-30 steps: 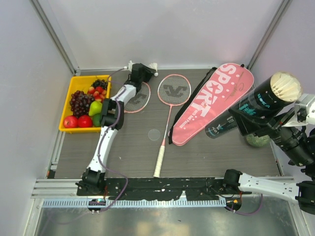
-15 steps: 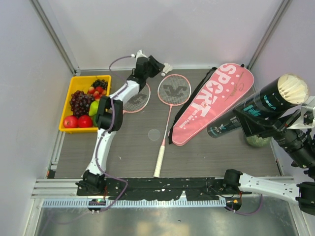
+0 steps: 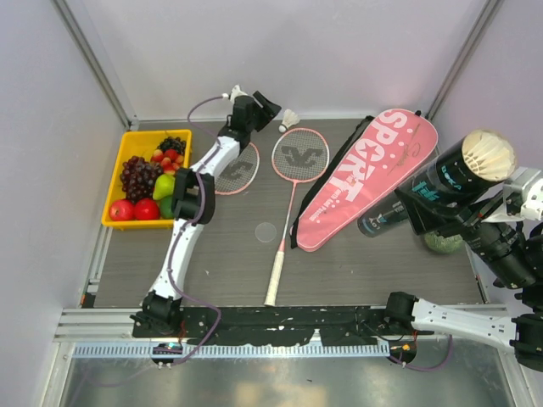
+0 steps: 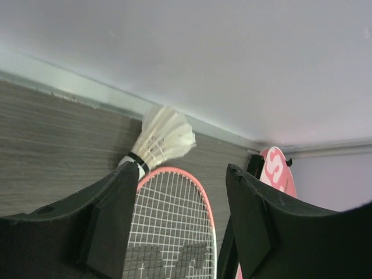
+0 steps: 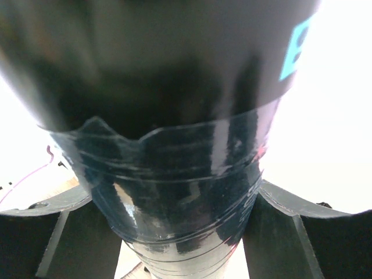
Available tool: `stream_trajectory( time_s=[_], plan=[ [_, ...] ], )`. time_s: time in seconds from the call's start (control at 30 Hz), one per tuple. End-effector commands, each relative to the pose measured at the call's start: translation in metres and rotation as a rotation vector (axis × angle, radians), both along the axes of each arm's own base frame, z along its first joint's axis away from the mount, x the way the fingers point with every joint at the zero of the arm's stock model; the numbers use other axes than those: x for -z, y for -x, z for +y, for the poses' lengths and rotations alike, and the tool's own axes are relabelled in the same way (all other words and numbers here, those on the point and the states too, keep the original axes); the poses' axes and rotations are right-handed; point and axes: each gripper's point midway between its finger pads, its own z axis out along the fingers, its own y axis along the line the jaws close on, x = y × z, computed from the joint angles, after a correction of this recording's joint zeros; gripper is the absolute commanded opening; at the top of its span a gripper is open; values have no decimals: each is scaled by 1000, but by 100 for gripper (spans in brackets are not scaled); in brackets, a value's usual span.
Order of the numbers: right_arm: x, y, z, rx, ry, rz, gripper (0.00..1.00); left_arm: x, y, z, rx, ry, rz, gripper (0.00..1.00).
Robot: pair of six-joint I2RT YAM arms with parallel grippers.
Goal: Pack up the badminton gear
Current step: Adjust the shuttlecock at the center of the board.
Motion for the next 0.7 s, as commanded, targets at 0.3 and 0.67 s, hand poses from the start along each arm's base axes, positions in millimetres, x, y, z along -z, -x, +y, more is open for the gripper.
stream_trajectory(
  time_s=[0.3, 0.67],
  plan=[
    [34, -41, 47, 120, 22, 130, 5, -170, 126, 19, 292, 16, -314, 71],
    [57, -60, 171, -99, -89, 304, 5, -219, 296, 119, 378, -377, -280, 100]
  ],
)
